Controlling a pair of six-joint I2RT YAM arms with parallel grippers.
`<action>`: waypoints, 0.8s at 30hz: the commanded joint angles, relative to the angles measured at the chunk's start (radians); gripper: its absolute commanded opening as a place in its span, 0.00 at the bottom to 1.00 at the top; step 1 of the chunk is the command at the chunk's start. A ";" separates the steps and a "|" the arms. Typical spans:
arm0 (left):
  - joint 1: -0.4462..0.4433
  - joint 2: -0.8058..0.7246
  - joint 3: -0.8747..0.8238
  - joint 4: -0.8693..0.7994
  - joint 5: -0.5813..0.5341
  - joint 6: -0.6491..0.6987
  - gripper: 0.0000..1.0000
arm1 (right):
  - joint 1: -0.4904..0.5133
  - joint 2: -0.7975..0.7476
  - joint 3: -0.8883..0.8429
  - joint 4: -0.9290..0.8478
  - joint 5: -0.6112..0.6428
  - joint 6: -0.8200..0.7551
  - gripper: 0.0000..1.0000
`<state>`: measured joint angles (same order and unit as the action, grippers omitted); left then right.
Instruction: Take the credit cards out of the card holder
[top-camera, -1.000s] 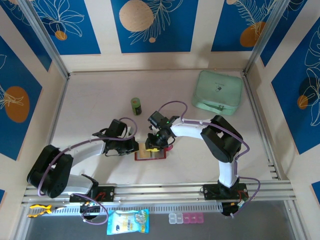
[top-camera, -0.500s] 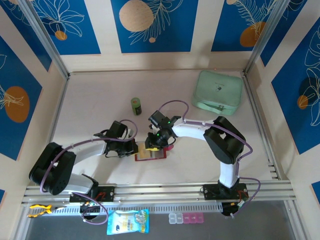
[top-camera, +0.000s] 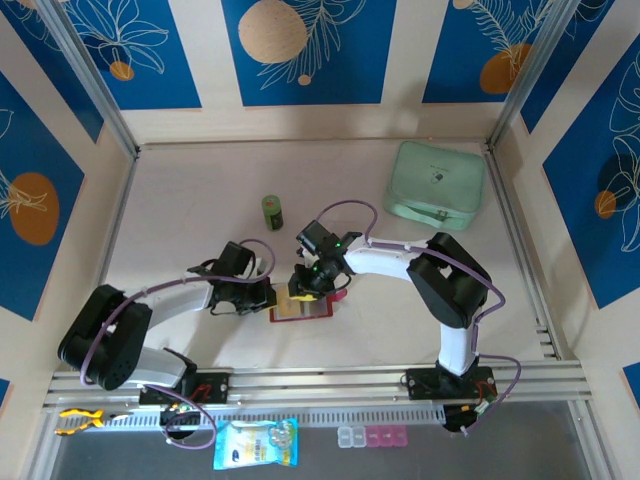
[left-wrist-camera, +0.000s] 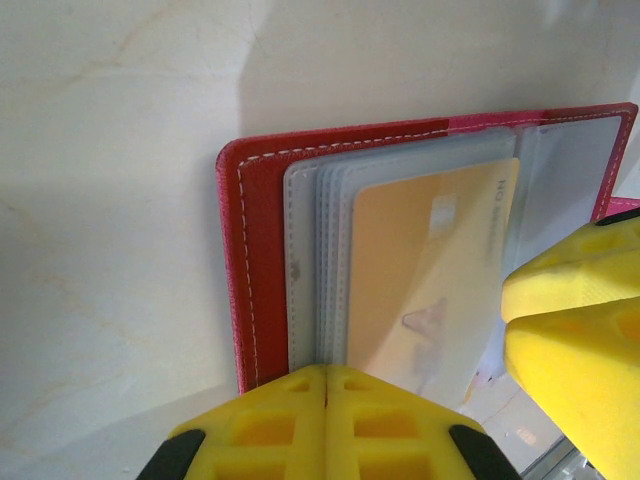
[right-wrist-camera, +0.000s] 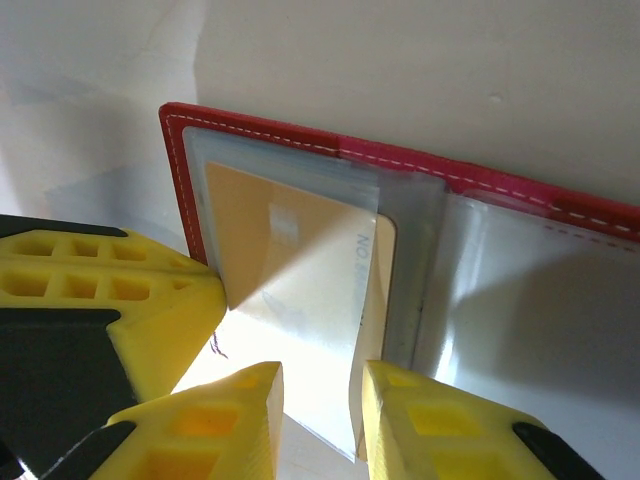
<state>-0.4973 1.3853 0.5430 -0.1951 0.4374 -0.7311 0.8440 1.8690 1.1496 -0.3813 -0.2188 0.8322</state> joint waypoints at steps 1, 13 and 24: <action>0.011 0.011 -0.014 -0.017 -0.005 0.010 0.01 | 0.006 0.023 0.010 -0.013 -0.035 0.007 0.28; 0.013 0.015 -0.007 -0.016 -0.003 0.010 0.02 | 0.005 0.035 0.025 -0.014 -0.047 0.000 0.24; 0.013 0.018 -0.007 -0.015 0.001 0.010 0.01 | 0.004 0.047 0.024 0.004 -0.067 0.001 0.20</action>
<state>-0.4973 1.3865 0.5430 -0.1947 0.4374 -0.7311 0.8440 1.8969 1.1549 -0.3771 -0.2516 0.8318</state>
